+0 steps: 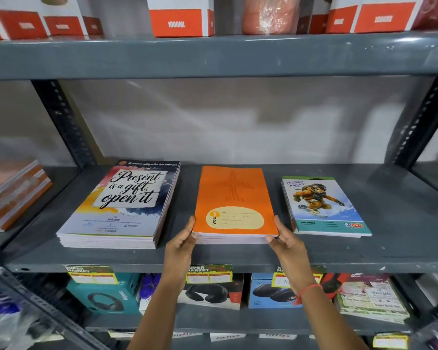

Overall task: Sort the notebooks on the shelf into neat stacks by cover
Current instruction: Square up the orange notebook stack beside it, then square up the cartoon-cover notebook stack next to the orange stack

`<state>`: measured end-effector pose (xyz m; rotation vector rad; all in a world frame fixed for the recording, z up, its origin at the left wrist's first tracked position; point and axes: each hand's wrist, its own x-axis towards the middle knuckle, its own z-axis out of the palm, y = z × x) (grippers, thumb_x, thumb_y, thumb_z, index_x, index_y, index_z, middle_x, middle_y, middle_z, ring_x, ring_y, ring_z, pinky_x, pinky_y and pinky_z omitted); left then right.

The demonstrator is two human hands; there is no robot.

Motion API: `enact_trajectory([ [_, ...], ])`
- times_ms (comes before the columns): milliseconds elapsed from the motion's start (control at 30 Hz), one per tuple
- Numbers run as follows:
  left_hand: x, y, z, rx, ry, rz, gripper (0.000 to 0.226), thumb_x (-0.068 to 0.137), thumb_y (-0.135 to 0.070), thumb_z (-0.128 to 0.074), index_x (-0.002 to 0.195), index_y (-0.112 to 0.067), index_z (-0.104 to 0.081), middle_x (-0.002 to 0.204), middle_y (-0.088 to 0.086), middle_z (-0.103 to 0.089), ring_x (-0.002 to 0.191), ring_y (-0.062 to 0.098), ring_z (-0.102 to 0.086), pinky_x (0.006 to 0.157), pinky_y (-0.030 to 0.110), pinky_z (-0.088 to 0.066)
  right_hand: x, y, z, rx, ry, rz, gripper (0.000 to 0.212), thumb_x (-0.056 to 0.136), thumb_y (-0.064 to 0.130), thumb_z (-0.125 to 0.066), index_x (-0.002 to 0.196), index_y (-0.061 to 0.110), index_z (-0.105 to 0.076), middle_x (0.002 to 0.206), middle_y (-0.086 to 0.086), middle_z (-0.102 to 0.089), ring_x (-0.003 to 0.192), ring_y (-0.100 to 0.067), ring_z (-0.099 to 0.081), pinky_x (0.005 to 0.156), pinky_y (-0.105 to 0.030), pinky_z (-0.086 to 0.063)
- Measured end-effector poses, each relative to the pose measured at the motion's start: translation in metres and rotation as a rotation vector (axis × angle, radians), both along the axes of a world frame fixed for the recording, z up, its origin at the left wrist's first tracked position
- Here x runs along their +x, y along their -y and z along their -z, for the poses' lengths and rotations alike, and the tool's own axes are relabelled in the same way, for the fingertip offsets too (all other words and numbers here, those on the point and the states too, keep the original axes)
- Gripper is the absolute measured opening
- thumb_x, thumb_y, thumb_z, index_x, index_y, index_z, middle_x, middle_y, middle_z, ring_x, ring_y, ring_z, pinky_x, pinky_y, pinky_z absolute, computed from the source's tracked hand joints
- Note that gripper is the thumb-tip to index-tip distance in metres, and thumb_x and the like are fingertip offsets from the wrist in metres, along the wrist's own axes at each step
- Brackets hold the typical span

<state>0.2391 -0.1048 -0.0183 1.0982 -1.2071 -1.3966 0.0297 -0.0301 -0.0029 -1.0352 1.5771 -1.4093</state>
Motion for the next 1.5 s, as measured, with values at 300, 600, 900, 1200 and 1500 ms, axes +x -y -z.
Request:
enact_trajectory([
  [300,-0.006,0.001,-0.002,-0.031,-0.037,-0.109,0.039,0.087,-0.004,-0.055,0.125,-0.009,-0.054,0.127,0.0,-0.057,0.117,0.009,-0.051,0.091,0.01,-0.041,0.003,0.005,0.001,0.014,0.011,0.09,0.053,0.088,0.019,-0.057,0.139,0.023,-0.039,0.127,0.007,-0.058,0.116,-0.009,-0.049,0.104,-0.026,-0.032],
  [600,-0.007,0.004,0.003,0.009,-0.123,-0.216,0.031,0.081,-0.005,-0.063,0.111,-0.009,-0.064,0.109,-0.001,-0.067,0.093,0.001,-0.062,0.083,0.014,-0.048,0.006,0.009,0.006,-0.018,0.053,0.179,0.051,0.085,0.021,-0.063,0.134,0.018,-0.047,0.111,0.007,-0.062,0.111,-0.012,-0.052,0.103,-0.028,-0.034],
  [900,-0.008,-0.001,0.004,-0.045,0.06,-0.308,0.035,0.085,-0.009,-0.06,0.12,-0.008,-0.058,0.122,0.004,-0.06,0.115,0.026,-0.058,0.103,0.035,-0.04,0.002,0.003,-0.001,-0.018,0.097,0.078,0.052,0.083,0.009,-0.063,0.133,0.016,-0.048,0.116,0.012,-0.061,0.109,-0.005,-0.056,0.096,-0.014,-0.042],
  [1200,-0.165,-0.076,-0.024,-0.564,0.442,0.043,0.059,0.089,-0.008,-0.052,0.135,-0.026,-0.02,0.142,-0.008,-0.029,0.134,0.013,-0.03,0.109,0.025,-0.025,-0.113,-0.049,-0.012,-0.311,-0.136,0.636,0.03,0.087,0.008,-0.058,0.09,0.036,-0.067,0.1,-0.001,-0.07,0.092,-0.015,-0.062,0.083,-0.018,-0.051],
  [1500,-0.221,-0.05,-0.013,-0.115,0.449,0.164,0.066,0.088,-0.017,-0.056,0.145,-0.014,-0.021,0.137,0.01,-0.05,0.119,0.02,-0.048,0.106,0.036,-0.038,-0.175,-0.044,0.017,-0.036,0.029,0.181,0.056,0.085,0.022,-0.062,0.138,0.024,-0.042,0.108,0.014,-0.06,0.103,-0.012,-0.056,0.093,-0.024,-0.042],
])
